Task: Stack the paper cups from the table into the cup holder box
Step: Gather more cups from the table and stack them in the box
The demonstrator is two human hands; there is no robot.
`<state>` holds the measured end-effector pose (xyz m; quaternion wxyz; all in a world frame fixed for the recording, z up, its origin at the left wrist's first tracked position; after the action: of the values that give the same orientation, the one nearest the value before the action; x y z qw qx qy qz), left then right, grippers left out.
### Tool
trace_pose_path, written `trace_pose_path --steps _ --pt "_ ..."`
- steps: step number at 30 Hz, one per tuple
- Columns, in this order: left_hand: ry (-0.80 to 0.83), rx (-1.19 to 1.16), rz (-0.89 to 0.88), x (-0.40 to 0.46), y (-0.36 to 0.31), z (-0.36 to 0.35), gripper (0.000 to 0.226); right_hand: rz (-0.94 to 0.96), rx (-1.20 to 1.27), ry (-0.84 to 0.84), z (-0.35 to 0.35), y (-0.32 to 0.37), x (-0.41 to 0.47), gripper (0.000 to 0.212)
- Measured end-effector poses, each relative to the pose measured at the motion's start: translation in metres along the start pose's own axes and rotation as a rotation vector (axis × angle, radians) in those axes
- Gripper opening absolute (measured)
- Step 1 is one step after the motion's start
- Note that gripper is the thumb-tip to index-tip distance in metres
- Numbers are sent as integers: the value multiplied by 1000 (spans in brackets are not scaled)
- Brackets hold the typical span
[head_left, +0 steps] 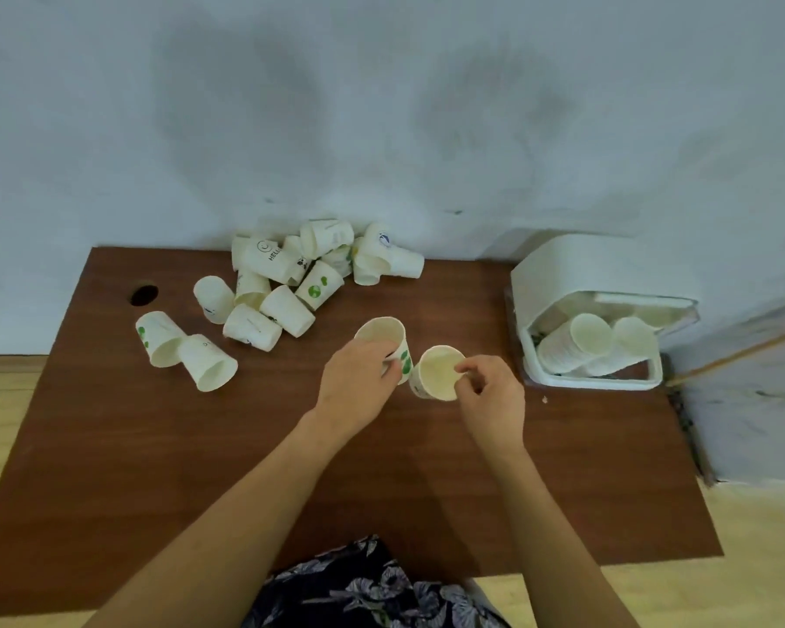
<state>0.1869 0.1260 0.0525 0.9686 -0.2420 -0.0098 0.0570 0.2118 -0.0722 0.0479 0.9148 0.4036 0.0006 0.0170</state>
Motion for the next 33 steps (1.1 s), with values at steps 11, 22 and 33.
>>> trace_pose_path --steps 11,22,33 --pt "-94 -63 -203 42 -188 -34 19 -105 169 -192 171 -99 37 19" --pt "30 44 -225 87 -291 -94 34 -203 219 -227 257 -178 101 21" --pt "50 152 -230 106 -305 -117 30 -222 141 -133 243 -210 127 21"
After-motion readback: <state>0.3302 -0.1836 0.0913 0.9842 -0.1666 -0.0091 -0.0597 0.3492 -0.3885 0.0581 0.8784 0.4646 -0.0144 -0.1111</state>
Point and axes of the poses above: each hand's wrist, its own x-axis towards the middle knuckle, its own z-axis out of the back of the hand, y = z × x, the point moved 10 cm from there along x, towards the middle knuckle, and after that the axes turned 6 degrees about x, right-handed, at the moved point
